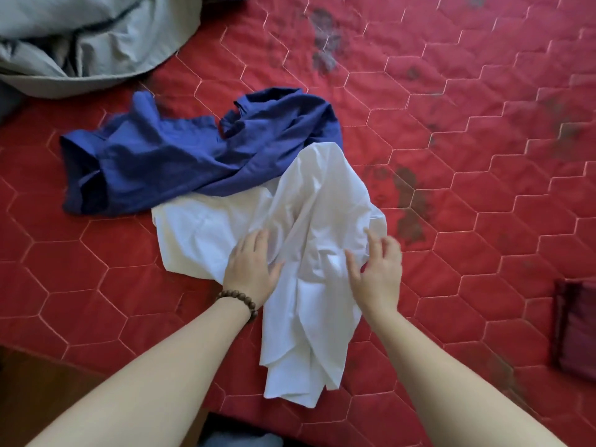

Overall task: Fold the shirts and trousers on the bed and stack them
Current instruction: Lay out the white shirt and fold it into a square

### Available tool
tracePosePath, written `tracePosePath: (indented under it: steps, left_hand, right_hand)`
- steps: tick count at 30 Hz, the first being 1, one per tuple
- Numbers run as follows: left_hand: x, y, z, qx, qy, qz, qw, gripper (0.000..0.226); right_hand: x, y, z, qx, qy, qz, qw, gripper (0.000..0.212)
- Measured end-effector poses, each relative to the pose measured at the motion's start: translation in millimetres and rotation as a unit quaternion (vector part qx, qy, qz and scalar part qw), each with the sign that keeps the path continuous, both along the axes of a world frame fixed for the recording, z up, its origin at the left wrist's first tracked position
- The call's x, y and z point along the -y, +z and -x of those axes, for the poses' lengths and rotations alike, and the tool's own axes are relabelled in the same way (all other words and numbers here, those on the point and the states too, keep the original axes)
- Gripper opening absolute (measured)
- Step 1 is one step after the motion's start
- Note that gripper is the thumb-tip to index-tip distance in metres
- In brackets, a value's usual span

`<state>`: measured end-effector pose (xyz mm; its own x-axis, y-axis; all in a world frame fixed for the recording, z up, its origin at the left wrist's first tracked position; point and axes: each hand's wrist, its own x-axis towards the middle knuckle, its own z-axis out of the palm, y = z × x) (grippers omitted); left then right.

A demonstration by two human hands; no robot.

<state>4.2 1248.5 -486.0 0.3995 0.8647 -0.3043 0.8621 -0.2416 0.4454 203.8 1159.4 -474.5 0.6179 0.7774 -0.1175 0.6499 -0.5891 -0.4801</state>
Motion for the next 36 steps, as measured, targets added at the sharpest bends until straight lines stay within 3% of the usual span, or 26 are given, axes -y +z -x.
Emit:
tracePosePath:
  steps: [2,5,9,12,17,20,23,26,30,33,36]
  left_hand:
    - [-8,4,-22,0.033,0.001,-0.018,0.999,0.075]
    - [-19,9,-59,0.064,-0.015,-0.041,0.997,0.082]
    - [-23,21,-86,0.091,-0.043,-0.059,0.993,0.084]
    - [-33,46,-98,0.121,-0.059,-0.05,0.99,0.087]
    - [-69,127,-116,0.188,-0.109,-0.056,0.975,0.093]
    - [-91,199,-120,0.226,-0.136,-0.062,0.963,0.087]
    - [-110,275,-116,0.299,-0.113,-0.017,0.947,0.066]
    - [-122,349,-107,0.338,-0.064,0.007,0.939,0.031]
    - [-132,448,-96,0.377,-0.036,-0.015,0.925,0.017]
    - [-137,525,-87,0.415,-0.036,-0.063,0.907,0.017]
    - [-142,603,-80,0.439,-0.01,-0.102,0.893,0.021]
  right_hand:
    - [-15,-3,-26,-0.013,-0.049,-0.012,0.999,0.056]
    - [-37,-14,-62,-0.117,-0.071,0.064,0.989,0.054]
    - [-50,-7,-81,-0.195,-0.035,0.078,0.977,0.006]
    - [-60,31,-87,-0.211,0.009,0.039,0.977,0.019]
    - [-101,153,-89,-0.273,0.097,-0.047,0.956,0.011]
    - [-126,240,-82,-0.288,0.17,-0.079,0.939,0.016]
    - [-145,326,-71,-0.251,0.22,-0.095,0.938,0.012]
    - [-153,406,-57,-0.225,0.239,-0.131,0.935,0.01]
    - [-156,491,-40,-0.25,0.22,-0.239,0.912,0.004]
    - [-151,523,-32,-0.351,0.226,-0.278,0.865,0.027]
    - [-143,522,-13,-0.424,0.306,-0.181,0.833,0.06]
